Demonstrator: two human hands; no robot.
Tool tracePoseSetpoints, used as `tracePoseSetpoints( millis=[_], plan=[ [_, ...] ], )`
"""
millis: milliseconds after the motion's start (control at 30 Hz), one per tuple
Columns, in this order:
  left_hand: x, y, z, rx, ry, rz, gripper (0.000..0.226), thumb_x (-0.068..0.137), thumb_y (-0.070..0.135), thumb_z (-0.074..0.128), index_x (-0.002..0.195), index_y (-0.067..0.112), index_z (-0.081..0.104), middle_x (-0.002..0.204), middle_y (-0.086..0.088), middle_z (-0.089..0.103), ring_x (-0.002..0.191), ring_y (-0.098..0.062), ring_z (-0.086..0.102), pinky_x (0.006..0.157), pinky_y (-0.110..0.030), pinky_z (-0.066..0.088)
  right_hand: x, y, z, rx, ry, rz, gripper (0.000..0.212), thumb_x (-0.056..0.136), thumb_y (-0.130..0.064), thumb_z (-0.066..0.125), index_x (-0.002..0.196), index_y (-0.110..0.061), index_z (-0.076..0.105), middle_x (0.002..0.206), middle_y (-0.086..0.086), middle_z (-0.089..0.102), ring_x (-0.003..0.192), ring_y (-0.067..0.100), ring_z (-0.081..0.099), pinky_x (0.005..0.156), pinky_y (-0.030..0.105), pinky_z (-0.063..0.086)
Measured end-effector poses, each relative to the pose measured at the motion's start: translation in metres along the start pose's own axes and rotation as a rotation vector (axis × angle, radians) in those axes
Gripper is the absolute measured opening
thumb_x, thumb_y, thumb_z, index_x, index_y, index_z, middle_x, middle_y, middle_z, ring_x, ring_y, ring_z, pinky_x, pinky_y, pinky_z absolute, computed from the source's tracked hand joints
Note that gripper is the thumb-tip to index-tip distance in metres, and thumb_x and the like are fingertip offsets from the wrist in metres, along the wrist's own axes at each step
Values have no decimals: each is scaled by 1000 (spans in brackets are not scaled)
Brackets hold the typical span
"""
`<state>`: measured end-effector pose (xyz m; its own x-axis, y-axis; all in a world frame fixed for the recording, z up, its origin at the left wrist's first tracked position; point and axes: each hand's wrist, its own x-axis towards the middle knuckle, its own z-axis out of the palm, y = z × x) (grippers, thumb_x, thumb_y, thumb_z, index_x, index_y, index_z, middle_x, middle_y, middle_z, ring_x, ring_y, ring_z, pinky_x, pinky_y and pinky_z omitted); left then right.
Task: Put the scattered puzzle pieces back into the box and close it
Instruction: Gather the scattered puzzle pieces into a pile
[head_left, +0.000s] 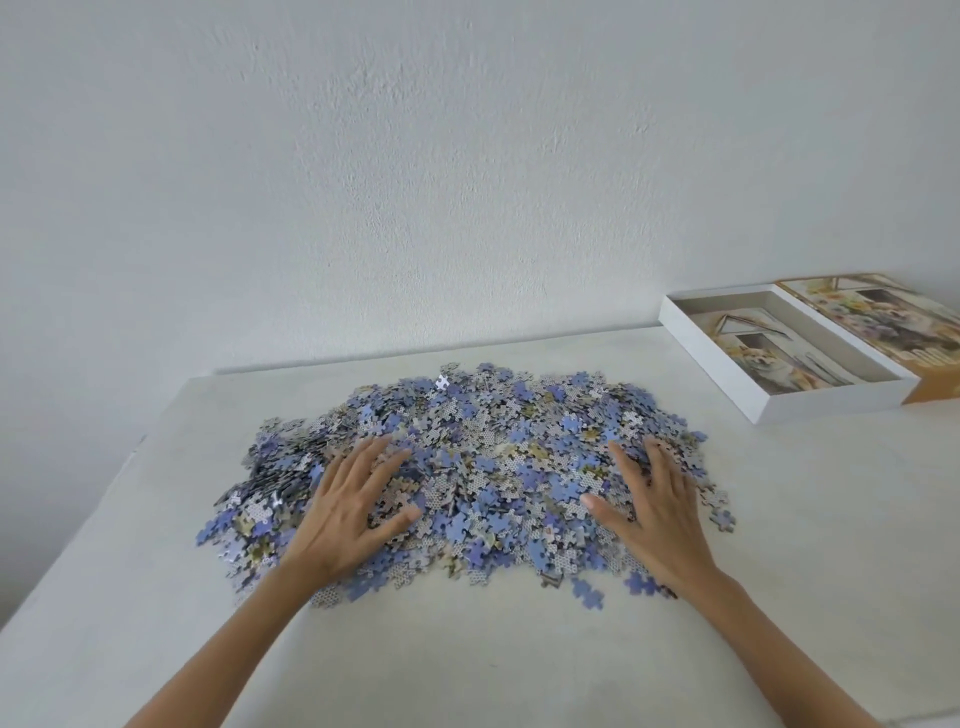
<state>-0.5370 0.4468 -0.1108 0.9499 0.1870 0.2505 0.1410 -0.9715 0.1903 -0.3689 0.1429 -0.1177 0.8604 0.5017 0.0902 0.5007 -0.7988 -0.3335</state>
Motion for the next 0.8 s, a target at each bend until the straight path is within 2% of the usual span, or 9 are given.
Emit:
tracePoseSetpoints(
  millis=[100,167,267,333,433,533,633,800],
  plan=[
    [5,14,7,-17,-19,17,80,80,80,7,146,36,15,154,8,10,141,-10,12,115,-48,3,3,-7,1,-14,-7,-33,100,51,-91,-16,138,-41,-15,154,4,-15,142,24,-7,112,48,-5],
    [7,17,6,-35,-8,18,79,80,79,7,146,35,16,154,11,10,140,-7,13,116,-46,4,6,-8,1,2,41,-35,102,57,-89,-13,144,-38,1,155,3,0,142,23,5,113,48,0],
    [8,12,-5,-57,75,-6,74,85,74,13,143,30,27,151,4,23,135,-13,28,111,-41,19,15,-6,-6,26,229,12,98,67,-85,-6,139,-31,33,143,3,37,132,23,34,111,52,14],
    [7,0,-15,-21,160,-74,74,87,71,15,139,23,36,148,-4,32,130,-21,38,106,-43,29,26,2,-12,46,291,64,97,69,-84,-5,135,-29,40,137,4,45,129,25,38,110,54,18],
    [-1,-29,-23,56,191,-306,90,79,79,7,136,19,43,146,-11,33,131,-30,35,107,-52,25,41,17,-12,25,239,121,102,65,-86,-9,139,-30,35,144,9,37,133,29,31,110,55,20],
    [-12,-46,-16,51,102,-489,101,68,85,0,141,25,35,150,-9,26,138,-28,24,110,-56,16,45,19,-2,-19,123,101,110,56,-89,-16,143,-34,22,152,11,20,139,31,17,111,54,18],
    [-15,-41,-6,99,74,-499,97,69,83,-1,144,28,28,151,-5,25,140,-25,22,112,-57,10,42,11,4,-54,67,89,114,49,-91,-18,144,-38,15,155,9,5,142,31,5,111,53,7],
    [-5,-20,-2,102,88,-447,96,72,82,0,142,26,33,151,-5,27,137,-25,29,111,-57,11,41,5,5,-45,63,69,113,48,-92,-13,143,-39,18,155,8,3,142,29,3,111,54,4]
  ],
)
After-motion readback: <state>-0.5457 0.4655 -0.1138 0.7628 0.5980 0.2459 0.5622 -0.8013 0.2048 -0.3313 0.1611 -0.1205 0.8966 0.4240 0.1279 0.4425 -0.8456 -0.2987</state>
